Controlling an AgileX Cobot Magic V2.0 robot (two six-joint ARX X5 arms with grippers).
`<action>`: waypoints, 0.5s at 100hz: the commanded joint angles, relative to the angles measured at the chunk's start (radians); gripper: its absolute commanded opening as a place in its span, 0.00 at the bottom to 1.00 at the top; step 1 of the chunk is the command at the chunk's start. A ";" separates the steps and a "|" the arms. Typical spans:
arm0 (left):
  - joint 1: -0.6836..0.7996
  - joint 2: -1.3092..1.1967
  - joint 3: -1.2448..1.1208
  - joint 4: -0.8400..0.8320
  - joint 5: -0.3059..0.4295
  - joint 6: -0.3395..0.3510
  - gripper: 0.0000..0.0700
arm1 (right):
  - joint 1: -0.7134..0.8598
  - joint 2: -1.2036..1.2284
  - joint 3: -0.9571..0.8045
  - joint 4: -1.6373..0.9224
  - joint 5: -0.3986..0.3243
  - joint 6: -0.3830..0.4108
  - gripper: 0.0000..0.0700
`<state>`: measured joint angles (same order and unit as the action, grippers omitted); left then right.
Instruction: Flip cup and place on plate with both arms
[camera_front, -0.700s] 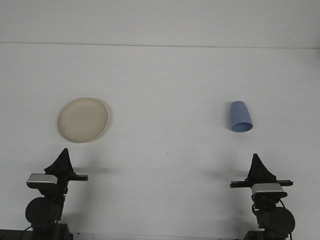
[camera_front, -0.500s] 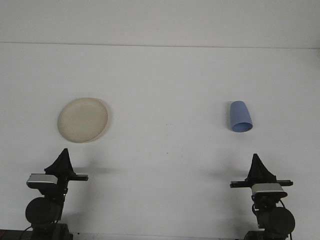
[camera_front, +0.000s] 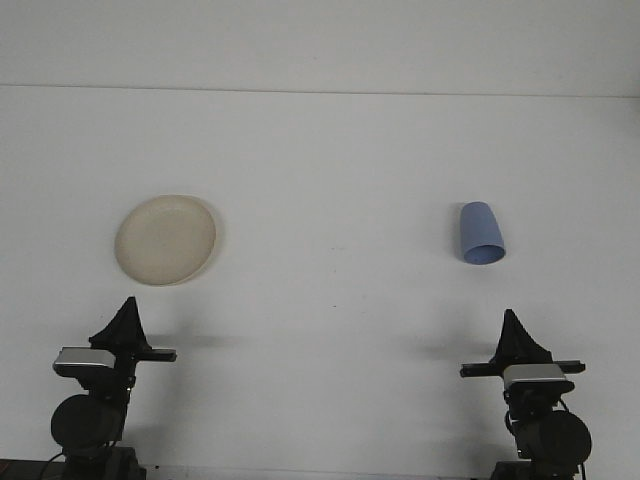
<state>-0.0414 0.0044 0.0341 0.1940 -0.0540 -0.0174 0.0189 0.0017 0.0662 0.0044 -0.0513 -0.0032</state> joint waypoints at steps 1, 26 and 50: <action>0.000 -0.001 -0.020 0.011 0.002 -0.006 0.02 | 0.000 0.001 0.063 -0.040 -0.001 0.007 0.00; 0.000 -0.001 -0.020 0.011 0.002 -0.006 0.02 | 0.000 0.091 0.317 -0.278 0.000 0.006 0.00; 0.000 -0.001 -0.020 0.011 0.002 -0.006 0.02 | 0.000 0.315 0.612 -0.552 0.000 0.006 0.00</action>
<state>-0.0414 0.0044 0.0341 0.1940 -0.0540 -0.0174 0.0189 0.2646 0.6102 -0.4957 -0.0509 -0.0032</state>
